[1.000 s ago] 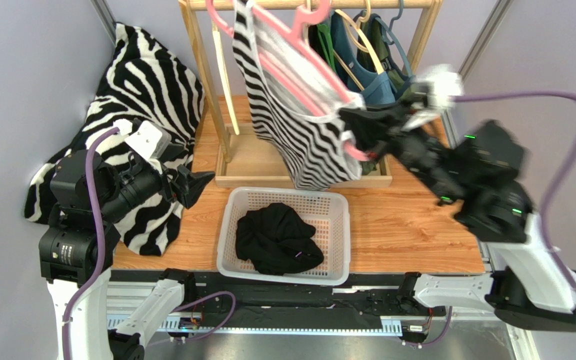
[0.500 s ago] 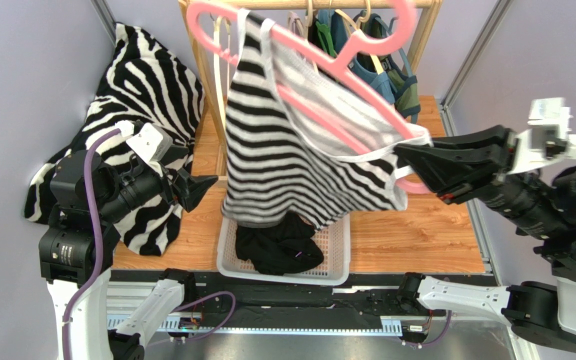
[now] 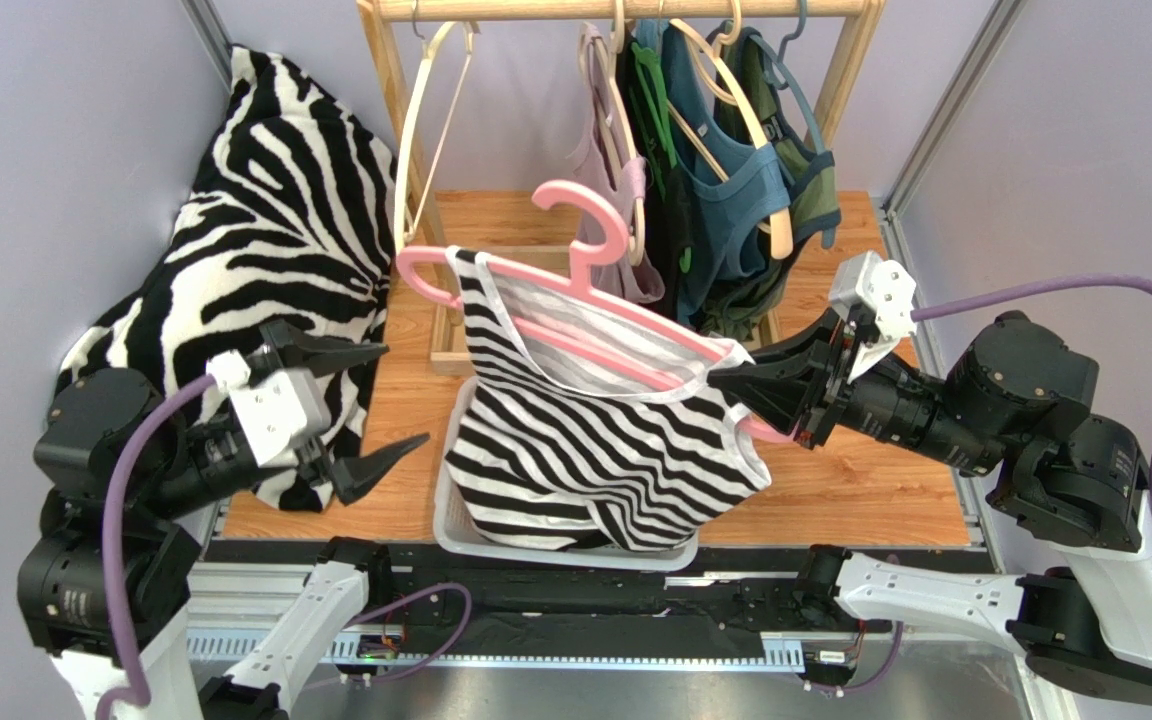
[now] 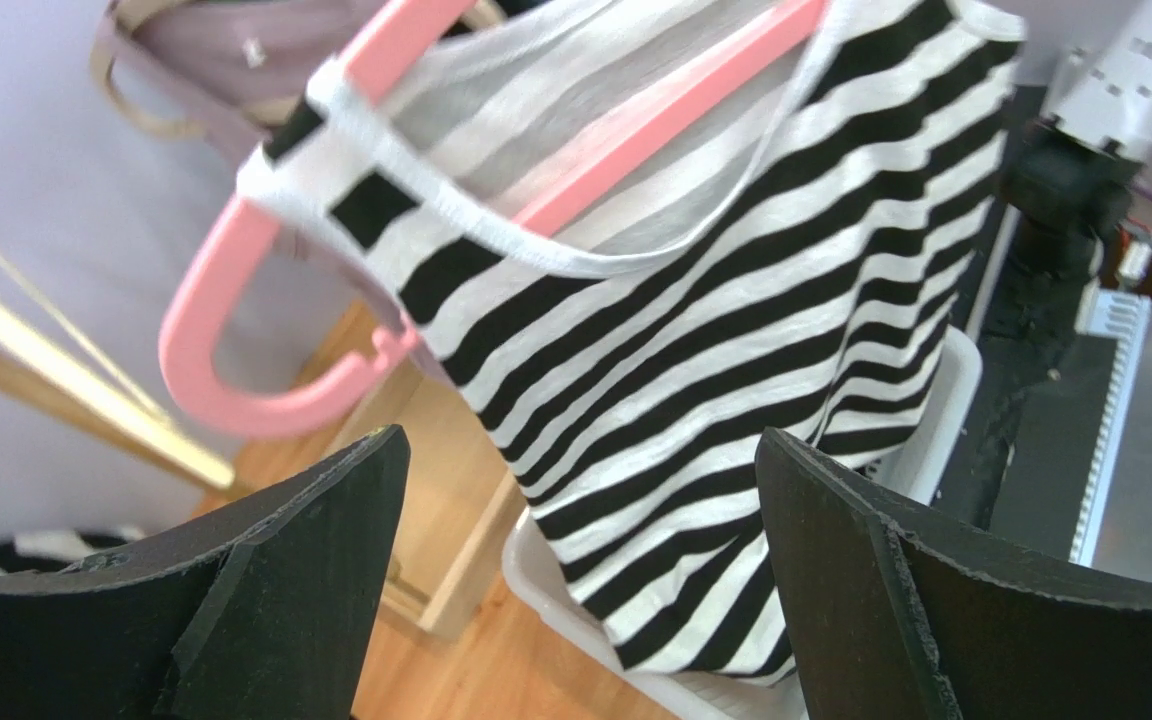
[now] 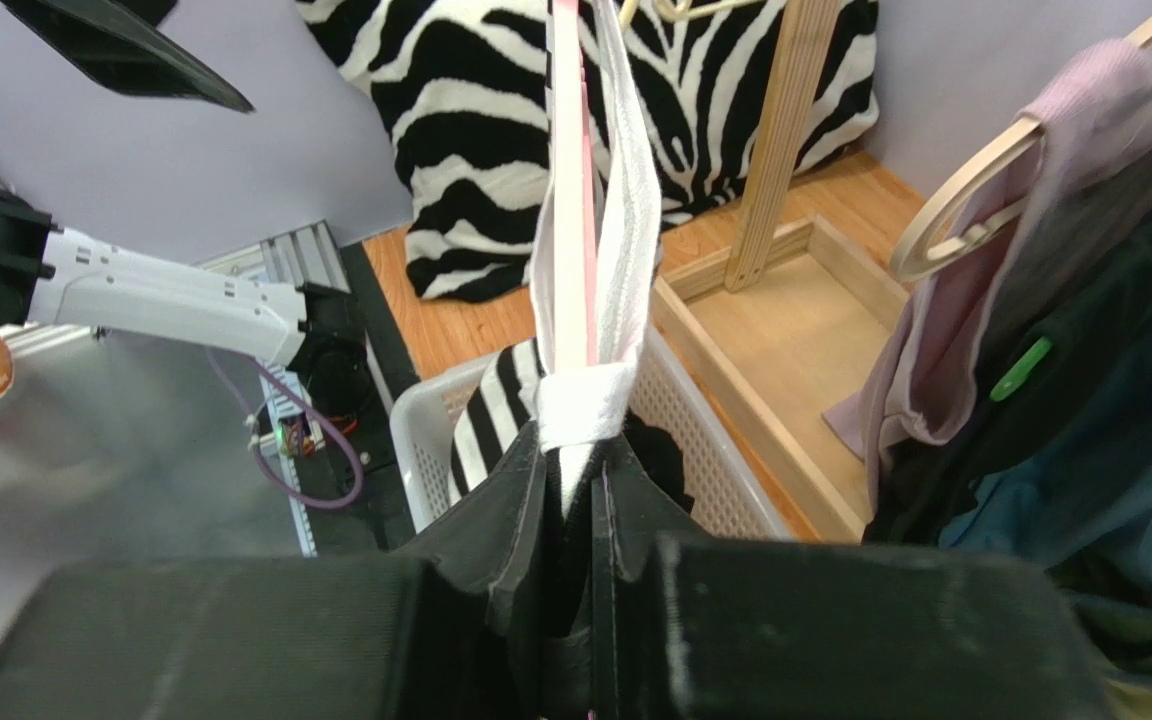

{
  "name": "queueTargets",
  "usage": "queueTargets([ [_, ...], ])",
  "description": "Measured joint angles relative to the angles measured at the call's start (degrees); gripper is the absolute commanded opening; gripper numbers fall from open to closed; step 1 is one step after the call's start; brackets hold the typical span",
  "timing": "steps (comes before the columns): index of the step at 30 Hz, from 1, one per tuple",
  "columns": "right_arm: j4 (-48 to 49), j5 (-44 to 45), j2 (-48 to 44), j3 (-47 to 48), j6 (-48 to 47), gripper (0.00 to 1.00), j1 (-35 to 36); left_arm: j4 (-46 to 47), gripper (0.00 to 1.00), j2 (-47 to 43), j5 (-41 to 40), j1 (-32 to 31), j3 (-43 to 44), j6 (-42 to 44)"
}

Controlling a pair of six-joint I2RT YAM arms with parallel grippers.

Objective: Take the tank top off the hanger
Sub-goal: Pick up the hanger from the clothesline.

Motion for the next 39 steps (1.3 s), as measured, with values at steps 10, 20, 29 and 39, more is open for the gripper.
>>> queueTargets([
  [10,-2.8,-6.2,-1.9,-4.4,-0.2,0.00,0.0,-5.3,0.94,4.2,5.4,0.0,8.0,15.0],
  [20,-3.8,-10.6,-2.0,-4.5,-2.7,0.00,0.0,-11.0,0.71,10.8,1.9,0.0,6.8,27.9],
  [29,-3.8,-11.3,-1.5,-4.5,-4.5,0.00,0.0,-13.9,0.32,15.7,3.3,0.0,11.2,35.4],
  [39,-3.9,-12.0,0.3,-3.1,-5.2,0.00,0.0,-14.3,0.34,16.2,4.7,0.0,11.5,39.1],
])
